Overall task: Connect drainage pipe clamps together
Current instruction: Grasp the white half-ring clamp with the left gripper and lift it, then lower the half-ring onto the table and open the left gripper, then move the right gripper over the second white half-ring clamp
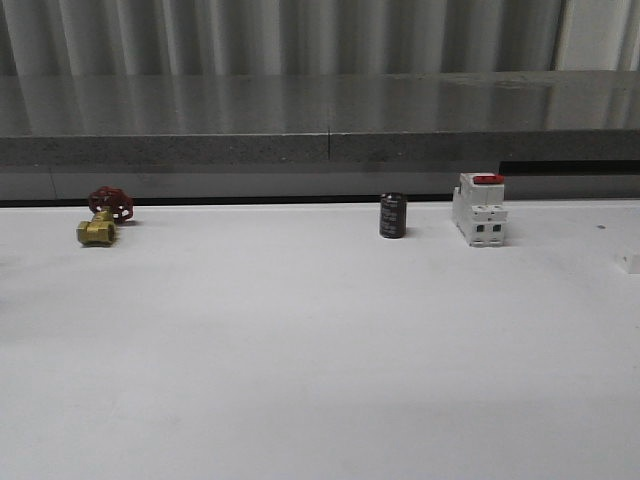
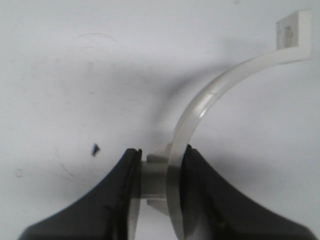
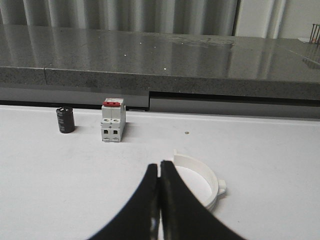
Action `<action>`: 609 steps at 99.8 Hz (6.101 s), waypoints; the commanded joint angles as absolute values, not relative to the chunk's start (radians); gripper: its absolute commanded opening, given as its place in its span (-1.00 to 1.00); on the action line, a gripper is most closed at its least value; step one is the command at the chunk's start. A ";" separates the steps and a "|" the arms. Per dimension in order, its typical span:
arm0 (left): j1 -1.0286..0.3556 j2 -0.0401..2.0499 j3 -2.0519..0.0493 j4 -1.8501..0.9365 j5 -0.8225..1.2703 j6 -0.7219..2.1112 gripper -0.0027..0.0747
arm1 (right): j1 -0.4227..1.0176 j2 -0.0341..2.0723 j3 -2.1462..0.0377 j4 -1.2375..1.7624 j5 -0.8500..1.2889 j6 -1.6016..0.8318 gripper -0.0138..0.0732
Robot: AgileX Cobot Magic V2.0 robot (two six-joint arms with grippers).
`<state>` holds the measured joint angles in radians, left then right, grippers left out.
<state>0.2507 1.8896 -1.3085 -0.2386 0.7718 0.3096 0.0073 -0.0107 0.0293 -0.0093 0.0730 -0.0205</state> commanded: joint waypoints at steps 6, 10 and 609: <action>0.137 1.772 -1.331 -0.168 0.830 0.132 -0.72 | 0.005 -0.028 0.009 -0.007 0.000 -0.024 -0.84; 0.102 1.759 -1.331 -0.136 0.836 0.075 -0.72 | 0.005 -0.028 0.009 -0.007 0.000 -0.024 -0.84; -0.159 0.553 -0.584 0.240 0.514 -0.323 -0.98 | -0.255 1.540 -1.175 0.069 0.805 -0.136 0.44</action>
<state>-0.1620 0.5518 -0.5577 0.2332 0.5785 -0.3253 -0.2326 1.4869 -1.1177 0.0639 0.8375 -0.0899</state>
